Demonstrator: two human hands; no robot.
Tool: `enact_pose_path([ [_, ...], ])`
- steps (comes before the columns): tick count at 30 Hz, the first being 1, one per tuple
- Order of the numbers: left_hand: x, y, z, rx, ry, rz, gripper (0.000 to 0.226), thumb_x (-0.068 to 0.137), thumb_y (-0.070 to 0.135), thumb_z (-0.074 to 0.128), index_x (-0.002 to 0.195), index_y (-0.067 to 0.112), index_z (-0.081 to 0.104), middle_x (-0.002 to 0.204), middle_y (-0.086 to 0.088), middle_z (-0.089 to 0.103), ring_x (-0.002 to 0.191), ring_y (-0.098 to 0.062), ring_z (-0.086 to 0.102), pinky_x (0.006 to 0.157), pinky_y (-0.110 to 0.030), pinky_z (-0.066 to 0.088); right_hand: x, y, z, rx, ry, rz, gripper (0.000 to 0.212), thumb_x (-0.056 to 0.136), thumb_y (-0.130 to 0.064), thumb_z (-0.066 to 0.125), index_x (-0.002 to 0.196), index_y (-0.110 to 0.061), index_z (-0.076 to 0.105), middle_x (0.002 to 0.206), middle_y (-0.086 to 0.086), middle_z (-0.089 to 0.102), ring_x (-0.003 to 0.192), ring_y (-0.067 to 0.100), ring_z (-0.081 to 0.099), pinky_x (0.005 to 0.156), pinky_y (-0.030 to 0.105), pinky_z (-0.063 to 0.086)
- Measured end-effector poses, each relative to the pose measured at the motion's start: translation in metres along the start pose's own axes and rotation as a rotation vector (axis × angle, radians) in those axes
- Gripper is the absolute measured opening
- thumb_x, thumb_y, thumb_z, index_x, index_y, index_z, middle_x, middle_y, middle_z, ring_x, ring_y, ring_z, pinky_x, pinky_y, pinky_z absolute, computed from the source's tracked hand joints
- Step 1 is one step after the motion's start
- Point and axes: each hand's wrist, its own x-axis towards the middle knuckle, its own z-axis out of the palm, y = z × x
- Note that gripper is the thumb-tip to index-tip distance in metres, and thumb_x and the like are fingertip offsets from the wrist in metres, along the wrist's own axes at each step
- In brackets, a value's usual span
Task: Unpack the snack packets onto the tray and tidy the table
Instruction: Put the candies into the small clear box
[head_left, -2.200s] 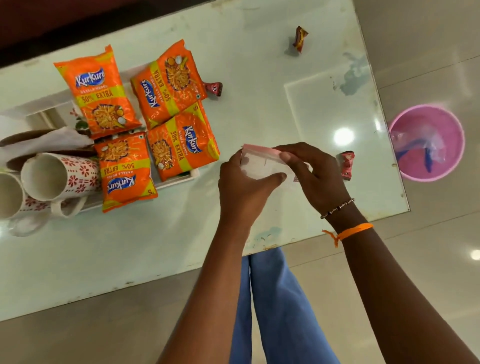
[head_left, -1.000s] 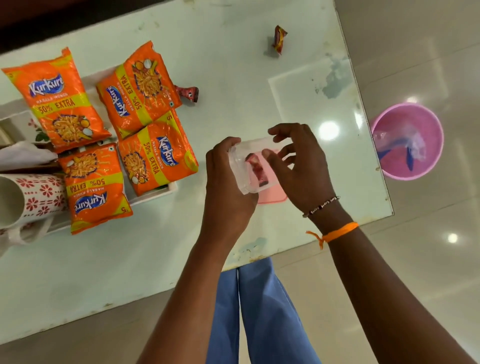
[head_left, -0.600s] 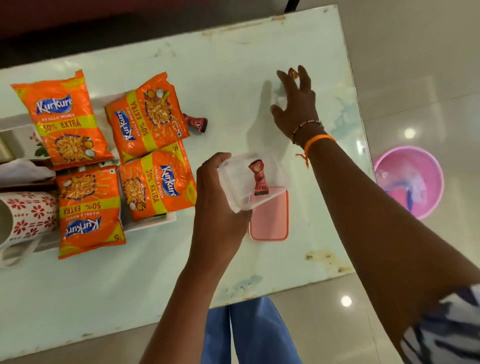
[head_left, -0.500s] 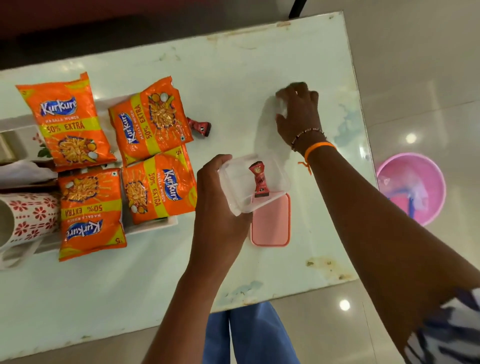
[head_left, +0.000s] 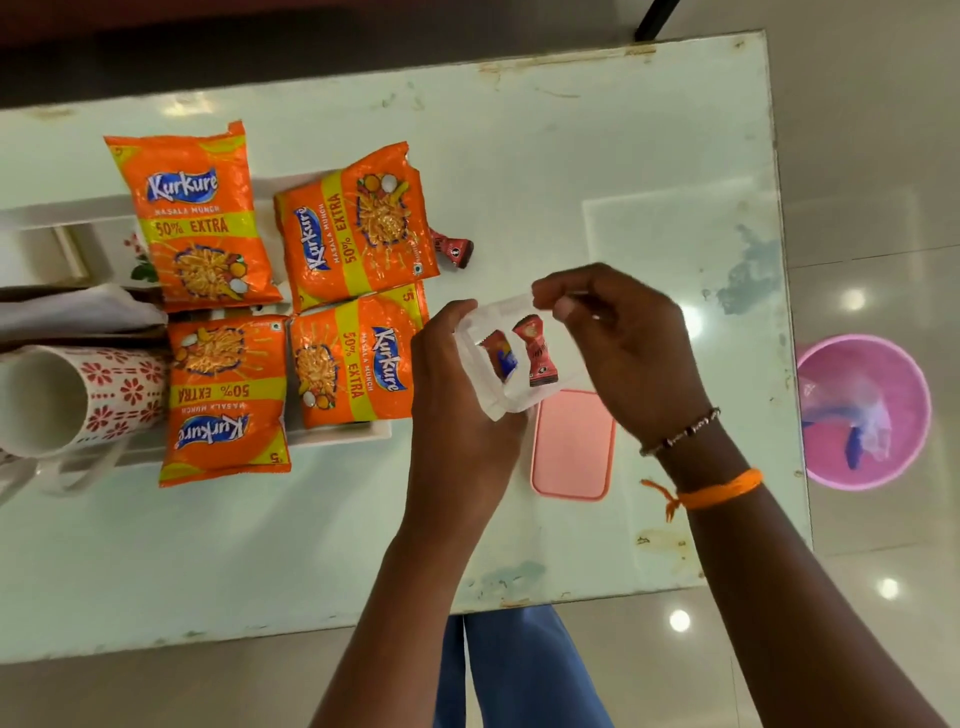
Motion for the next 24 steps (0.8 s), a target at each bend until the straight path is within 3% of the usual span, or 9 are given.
enact_pose_path([
  [4, -0.007, -0.002, -0.008, -0.032, 0.02, 0.004, 0.073, 0.068, 0.017, 0.079, 0.127, 0.026, 0.036, 0.12, 0.017, 0.04, 0.108, 0.024, 0.035, 0.077, 0.007, 0.036, 0.043, -0.004, 0.005, -0.062, 0.083, -0.001, 0.033, 0.081, 0.012, 0.04, 0.09, -0.004, 0.067, 0.089, 0.0, 0.067, 0.084, 0.017, 0.068, 0.077, 0.015, 0.05],
  [6, -0.011, -0.002, -0.011, -0.03, 0.033, 0.013, 0.072, 0.068, 0.018, 0.079, 0.122, 0.032, 0.034, 0.115, 0.023, 0.038, 0.108, 0.028, 0.033, 0.079, 0.007, 0.036, 0.068, -0.003, 0.015, -0.221, -0.064, -0.077, 0.04, 0.081, 0.013, 0.037, 0.099, -0.006, 0.067, 0.106, 0.006, 0.067, 0.097, 0.021, 0.065, 0.081, 0.013, 0.046],
  [9, -0.018, -0.005, -0.014, -0.001, 0.03, 0.004, 0.073, 0.068, 0.018, 0.079, 0.126, 0.027, 0.036, 0.119, 0.018, 0.039, 0.108, 0.025, 0.034, 0.083, 0.006, 0.035, 0.097, 0.005, 0.042, -0.467, -0.415, -0.212, 0.045, 0.089, 0.008, 0.037, 0.122, -0.013, 0.057, 0.135, 0.01, 0.05, 0.126, 0.023, 0.046, 0.101, 0.021, 0.031],
  [12, -0.023, -0.01, -0.015, 0.036, 0.016, -0.016, 0.077, 0.068, 0.019, 0.08, 0.131, 0.023, 0.036, 0.129, 0.009, 0.042, 0.109, 0.015, 0.035, 0.086, 0.004, 0.033, 0.111, 0.013, 0.061, -0.757, -0.592, -0.32, 0.039, 0.093, -0.006, 0.042, 0.128, -0.018, 0.052, 0.142, 0.011, 0.04, 0.129, 0.028, 0.038, 0.106, 0.033, 0.027],
  [16, -0.026, -0.012, -0.017, 0.032, 0.006, -0.019, 0.077, 0.067, 0.019, 0.08, 0.131, 0.022, 0.037, 0.132, 0.007, 0.043, 0.113, 0.011, 0.038, 0.085, 0.004, 0.035, 0.103, 0.03, 0.053, -0.817, -0.435, -0.375, 0.025, 0.088, -0.014, 0.052, 0.109, -0.008, 0.064, 0.126, 0.014, 0.052, 0.112, 0.033, 0.048, 0.096, 0.035, 0.034],
  [19, -0.027, -0.013, -0.02, 0.001, -0.009, 0.009, 0.075, 0.066, 0.014, 0.081, 0.128, 0.02, 0.039, 0.122, 0.011, 0.041, 0.107, 0.026, 0.034, 0.077, 0.008, 0.034, 0.082, 0.047, 0.033, -0.691, -0.232, -0.25, 0.017, 0.083, -0.012, 0.057, 0.094, -0.005, 0.068, 0.109, 0.019, 0.061, 0.104, 0.034, 0.055, 0.085, 0.034, 0.04],
  [21, -0.028, -0.015, -0.023, -0.001, -0.023, 0.027, 0.076, 0.065, 0.011, 0.081, 0.127, 0.02, 0.039, 0.121, 0.012, 0.04, 0.108, 0.028, 0.033, 0.076, 0.009, 0.032, 0.066, 0.056, 0.017, -0.582, -0.048, -0.125, 0.014, 0.079, -0.011, 0.061, 0.088, -0.005, 0.07, 0.099, 0.018, 0.067, 0.094, 0.032, 0.062, 0.08, 0.032, 0.044],
  [24, -0.03, -0.018, -0.025, 0.012, -0.024, 0.037, 0.075, 0.065, 0.009, 0.081, 0.126, 0.02, 0.038, 0.123, 0.008, 0.043, 0.107, 0.015, 0.04, 0.079, 0.007, 0.033, 0.036, 0.055, -0.007, -0.293, 0.229, 0.007, 0.009, 0.075, -0.013, 0.068, 0.08, -0.005, 0.064, 0.079, 0.009, 0.069, 0.066, 0.004, 0.065, 0.063, 0.009, 0.047],
])
